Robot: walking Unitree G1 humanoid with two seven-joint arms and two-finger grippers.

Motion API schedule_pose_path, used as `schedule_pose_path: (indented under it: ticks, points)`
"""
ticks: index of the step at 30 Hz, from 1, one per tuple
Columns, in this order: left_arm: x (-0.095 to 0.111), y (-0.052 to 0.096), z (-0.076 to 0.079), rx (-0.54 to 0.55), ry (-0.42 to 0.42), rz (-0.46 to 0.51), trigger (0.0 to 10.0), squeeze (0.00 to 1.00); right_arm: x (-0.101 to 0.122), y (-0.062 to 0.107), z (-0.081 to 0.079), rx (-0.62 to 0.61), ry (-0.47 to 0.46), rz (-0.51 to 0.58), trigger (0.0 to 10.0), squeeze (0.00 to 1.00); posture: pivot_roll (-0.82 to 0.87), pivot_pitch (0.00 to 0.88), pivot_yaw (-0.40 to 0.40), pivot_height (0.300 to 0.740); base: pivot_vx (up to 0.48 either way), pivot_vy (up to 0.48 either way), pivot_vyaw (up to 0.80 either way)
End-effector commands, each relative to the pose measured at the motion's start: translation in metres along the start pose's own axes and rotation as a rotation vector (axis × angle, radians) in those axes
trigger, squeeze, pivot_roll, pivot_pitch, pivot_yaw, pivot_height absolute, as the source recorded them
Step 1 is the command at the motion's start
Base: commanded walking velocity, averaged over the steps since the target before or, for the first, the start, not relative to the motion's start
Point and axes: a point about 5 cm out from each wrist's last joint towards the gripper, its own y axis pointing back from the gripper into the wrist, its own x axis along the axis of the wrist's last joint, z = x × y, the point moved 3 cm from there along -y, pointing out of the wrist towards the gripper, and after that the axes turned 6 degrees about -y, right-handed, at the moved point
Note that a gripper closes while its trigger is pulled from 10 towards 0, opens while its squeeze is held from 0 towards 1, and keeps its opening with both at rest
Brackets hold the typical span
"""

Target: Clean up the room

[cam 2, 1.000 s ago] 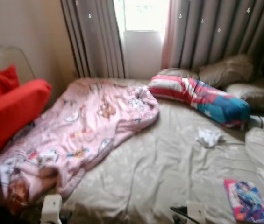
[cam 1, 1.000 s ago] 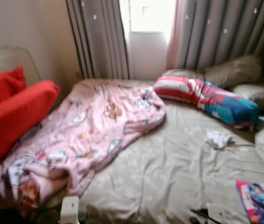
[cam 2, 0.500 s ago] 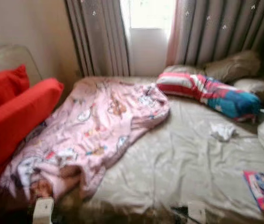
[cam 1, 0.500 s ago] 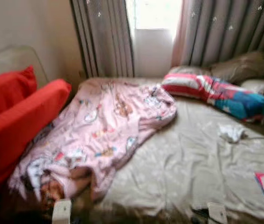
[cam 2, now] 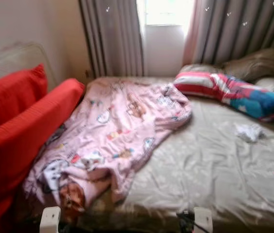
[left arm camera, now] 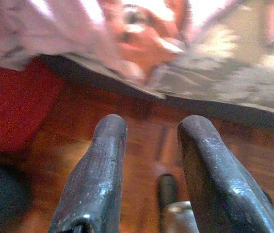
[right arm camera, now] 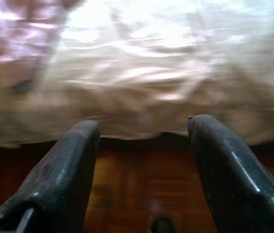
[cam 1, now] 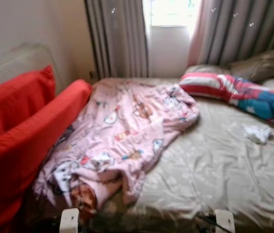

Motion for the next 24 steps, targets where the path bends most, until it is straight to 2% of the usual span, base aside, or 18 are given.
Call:
schedule_pose_path:
  ticks: [1,7,14,19,24]
  points:
    - [0.004,-0.001,0.005,-0.013,-0.015,0.005,10.0,0.0,0.0,0.002,0.01,-0.026,0.004,0.0,10.0,0.0,-0.05,0.027,0.045,0.74,0.0,0.274,0.0]
    - [0.01,-0.001,-0.007,-0.004,-0.019,0.025,10.0,0.0,0.001,0.002,0.01,-0.024,0.003,0.004,10.0,0.0,-0.05,0.03,0.044,0.74,0.0,0.0,0.0]
    - [0.005,0.001,-0.012,-0.009,-0.002,0.018,10.0,0.0,0.001,0.002,0.009,-0.023,-0.003,0.008,10.0,0.0,-0.05,0.028,0.045,0.74,0.0,0.0,0.0]
    - [-0.002,0.002,-0.005,-0.02,0.001,0.007,10.0,0.0,0.002,0.002,0.009,-0.019,0.011,0.017,10.0,0.0,-0.05,0.025,0.048,0.74,0.0,0.0,0.0]
    - [-0.006,0.002,0.003,-0.03,-0.004,-0.003,10.0,0.0,0.003,0.002,0.008,-0.009,0.016,0.023,10.0,0.0,-0.06,0.019,0.051,0.74,0.0,0.0,0.77]
